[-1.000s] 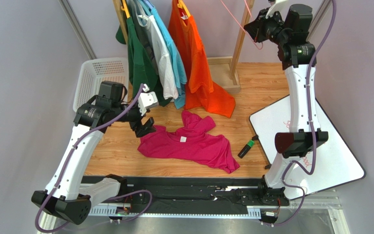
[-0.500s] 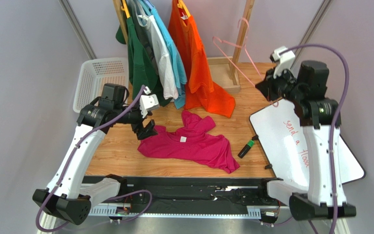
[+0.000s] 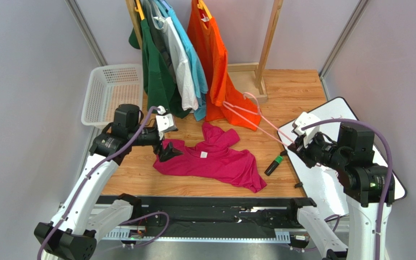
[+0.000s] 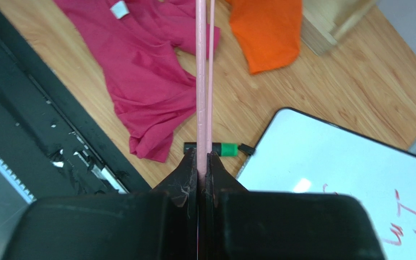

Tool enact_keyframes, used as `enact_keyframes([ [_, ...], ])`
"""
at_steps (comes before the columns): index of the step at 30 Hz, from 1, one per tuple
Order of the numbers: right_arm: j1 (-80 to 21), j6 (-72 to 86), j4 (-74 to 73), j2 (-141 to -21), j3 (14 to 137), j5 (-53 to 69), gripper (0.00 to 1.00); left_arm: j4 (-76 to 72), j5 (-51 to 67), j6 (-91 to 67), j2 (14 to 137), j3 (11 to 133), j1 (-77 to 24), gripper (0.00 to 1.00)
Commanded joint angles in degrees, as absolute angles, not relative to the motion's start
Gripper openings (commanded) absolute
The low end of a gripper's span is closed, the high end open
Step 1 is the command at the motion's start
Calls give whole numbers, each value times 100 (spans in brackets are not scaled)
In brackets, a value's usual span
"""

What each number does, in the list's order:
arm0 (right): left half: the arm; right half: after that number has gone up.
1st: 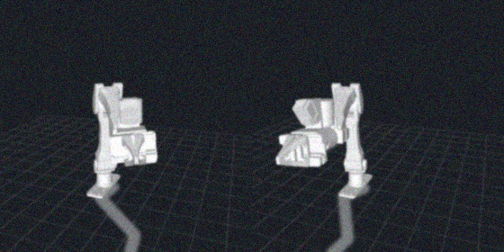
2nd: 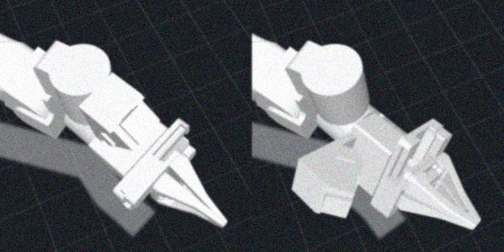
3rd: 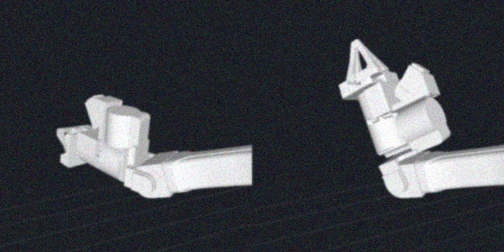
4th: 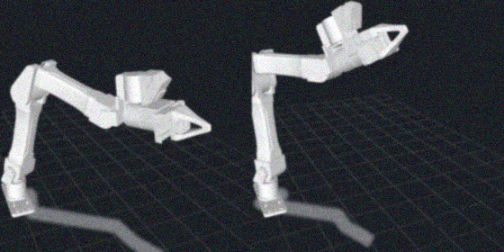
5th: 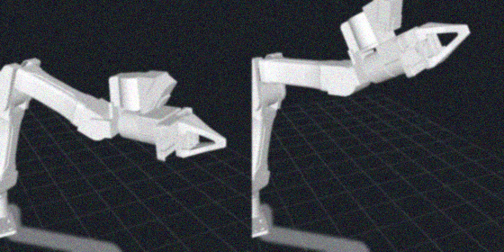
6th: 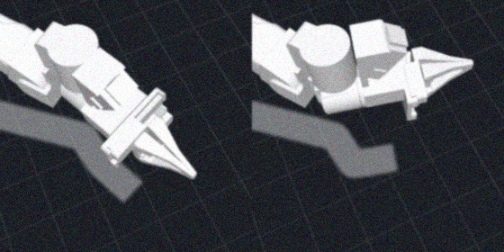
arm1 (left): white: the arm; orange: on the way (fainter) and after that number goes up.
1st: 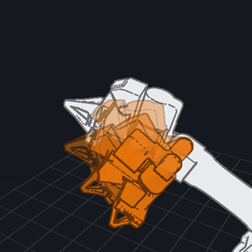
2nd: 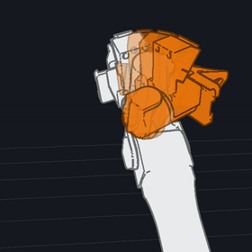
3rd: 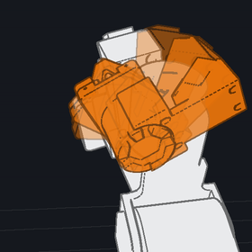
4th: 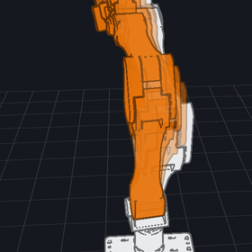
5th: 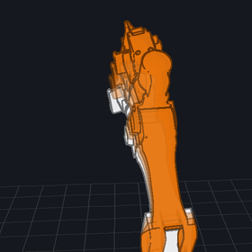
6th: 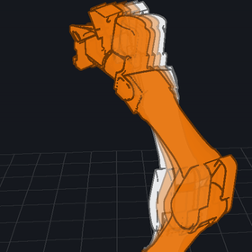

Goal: Place the t-shirt on the hanger

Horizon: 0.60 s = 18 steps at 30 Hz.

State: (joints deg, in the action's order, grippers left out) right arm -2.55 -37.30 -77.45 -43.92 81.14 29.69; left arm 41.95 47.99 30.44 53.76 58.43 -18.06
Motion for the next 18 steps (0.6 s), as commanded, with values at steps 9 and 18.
enact_keyframes([
  [9, -1545, -5002, -8975, -5554, 7682, 4905, 0, 3577, 4597, 4086, 4966, 5678, -2214, 97],
  [18, -2786, -4438, -7779, -6073, 7734, 4588, 0, 4050, 5025, 4333, 5177, 5608, -2549, 98],
])
